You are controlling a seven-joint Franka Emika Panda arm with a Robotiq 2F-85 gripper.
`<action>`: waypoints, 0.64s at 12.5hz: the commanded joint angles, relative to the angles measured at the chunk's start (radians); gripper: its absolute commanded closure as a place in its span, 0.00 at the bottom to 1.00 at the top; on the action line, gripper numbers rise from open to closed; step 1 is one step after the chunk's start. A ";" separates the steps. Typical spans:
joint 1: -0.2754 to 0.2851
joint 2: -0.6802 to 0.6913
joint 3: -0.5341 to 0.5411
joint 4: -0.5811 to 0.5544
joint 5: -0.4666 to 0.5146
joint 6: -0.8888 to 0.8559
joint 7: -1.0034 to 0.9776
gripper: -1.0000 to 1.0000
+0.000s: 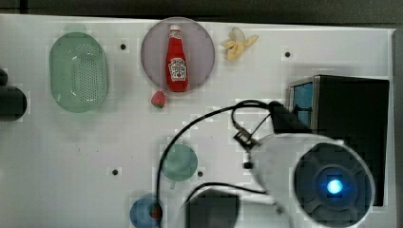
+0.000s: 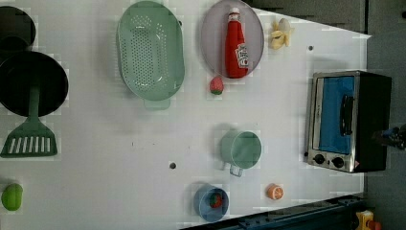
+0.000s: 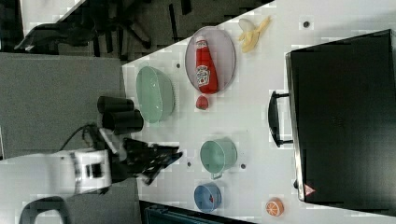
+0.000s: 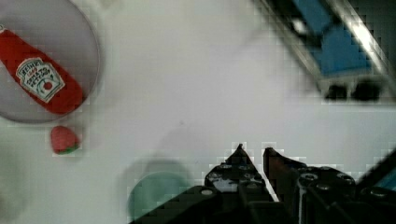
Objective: Flap open oven.
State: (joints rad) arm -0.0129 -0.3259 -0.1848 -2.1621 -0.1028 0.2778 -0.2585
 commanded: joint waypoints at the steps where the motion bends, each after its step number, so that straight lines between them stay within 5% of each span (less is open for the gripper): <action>1: -0.039 0.080 -0.110 -0.040 -0.009 0.127 -0.472 0.83; 5: -0.044 0.220 -0.227 -0.040 -0.009 0.357 -0.911 0.83; 8: -0.048 0.317 -0.264 -0.040 -0.008 0.460 -0.953 0.83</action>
State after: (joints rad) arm -0.0719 0.0034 -0.4670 -2.1992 -0.1135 0.7168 -1.0811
